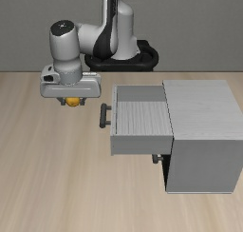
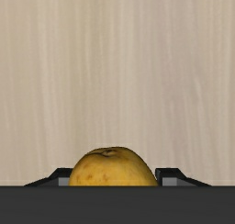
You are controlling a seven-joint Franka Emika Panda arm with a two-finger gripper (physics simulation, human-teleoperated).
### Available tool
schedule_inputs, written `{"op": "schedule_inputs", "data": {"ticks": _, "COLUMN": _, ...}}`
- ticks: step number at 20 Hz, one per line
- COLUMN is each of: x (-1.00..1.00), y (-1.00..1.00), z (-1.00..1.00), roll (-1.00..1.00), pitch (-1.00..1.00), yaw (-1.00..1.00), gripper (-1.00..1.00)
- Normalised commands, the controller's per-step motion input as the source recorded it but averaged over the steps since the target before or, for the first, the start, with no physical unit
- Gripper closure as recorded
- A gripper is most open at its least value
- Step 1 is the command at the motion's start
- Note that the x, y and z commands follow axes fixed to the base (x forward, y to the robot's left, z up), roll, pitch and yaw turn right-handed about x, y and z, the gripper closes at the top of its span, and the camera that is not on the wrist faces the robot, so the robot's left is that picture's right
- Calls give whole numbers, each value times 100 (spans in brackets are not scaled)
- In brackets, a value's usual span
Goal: Pick up the mango and place it in the top layer of the cabinet
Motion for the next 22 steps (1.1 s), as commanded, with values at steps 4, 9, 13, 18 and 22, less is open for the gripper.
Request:
{"op": "schedule_inputs", "data": {"ticks": 4, "x": 0, "y": 0, "z": 100, "roll": 0, "pitch": 0, "yaw": 0, "gripper": 100}}
{"op": "schedule_inputs", "data": {"ticks": 9, "x": 0, "y": 0, "z": 100, "roll": 0, "pitch": 0, "yaw": 0, "gripper": 100}}
{"op": "schedule_inputs", "data": {"ticks": 13, "x": 0, "y": 50, "z": 50, "roll": 0, "pitch": 0, "yaw": 0, "gripper": 100}}
{"op": "schedule_inputs", "data": {"ticks": 18, "x": 0, "y": 100, "z": 0, "roll": 0, "pitch": 0, "yaw": 0, "gripper": 100}}
{"op": "schedule_inputs", "data": {"ticks": 22, "x": 0, "y": 100, "z": 0, "roll": 0, "pitch": 0, "yaw": 0, "gripper": 100}}
